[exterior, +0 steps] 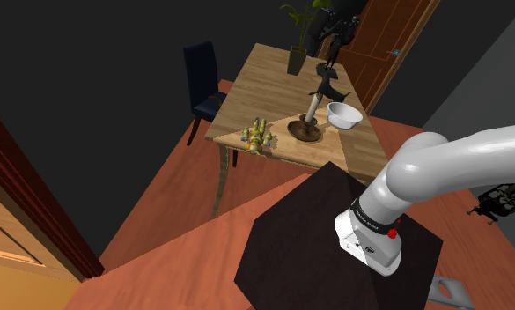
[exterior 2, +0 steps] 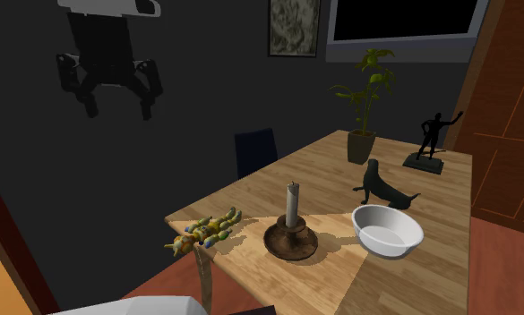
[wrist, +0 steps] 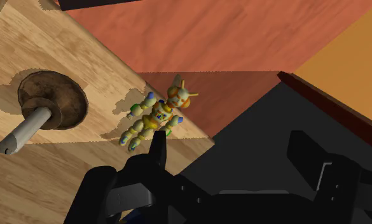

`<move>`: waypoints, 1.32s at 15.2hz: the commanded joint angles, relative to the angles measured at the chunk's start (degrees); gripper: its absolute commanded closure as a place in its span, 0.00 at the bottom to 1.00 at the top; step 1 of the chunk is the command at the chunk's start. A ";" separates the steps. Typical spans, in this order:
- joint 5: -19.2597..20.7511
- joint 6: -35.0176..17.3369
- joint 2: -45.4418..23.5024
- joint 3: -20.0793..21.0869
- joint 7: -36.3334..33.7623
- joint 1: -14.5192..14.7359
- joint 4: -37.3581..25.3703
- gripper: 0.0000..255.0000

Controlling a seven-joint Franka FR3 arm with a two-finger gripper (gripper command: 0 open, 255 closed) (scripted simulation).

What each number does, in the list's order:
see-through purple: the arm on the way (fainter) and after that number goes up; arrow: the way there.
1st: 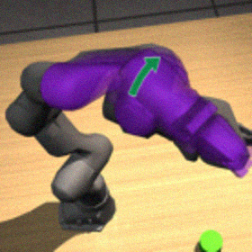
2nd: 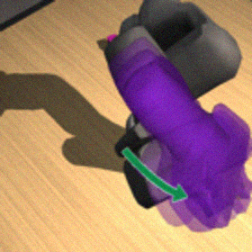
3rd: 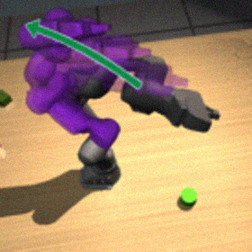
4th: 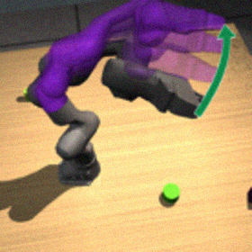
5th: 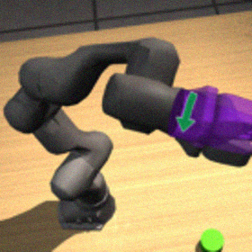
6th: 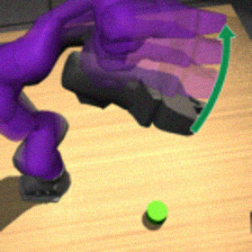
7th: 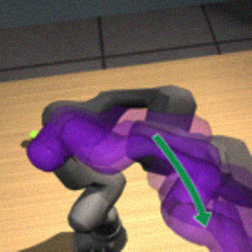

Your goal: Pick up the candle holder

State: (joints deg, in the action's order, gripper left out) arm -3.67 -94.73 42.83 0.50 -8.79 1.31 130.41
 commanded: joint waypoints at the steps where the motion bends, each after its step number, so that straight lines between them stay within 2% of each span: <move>1: 0.00 0.00 0.00 0.00 0.00 0.00 0.00 0.00; 10: 7.61 -5.37 -2.55 -11.56 20.37 -0.46 6.02 0.00; 20: 14.07 -13.95 -14.84 -24.72 42.88 -0.04 4.30 0.00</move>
State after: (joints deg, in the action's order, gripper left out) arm 9.95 -107.77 29.72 -22.79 31.47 1.11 135.41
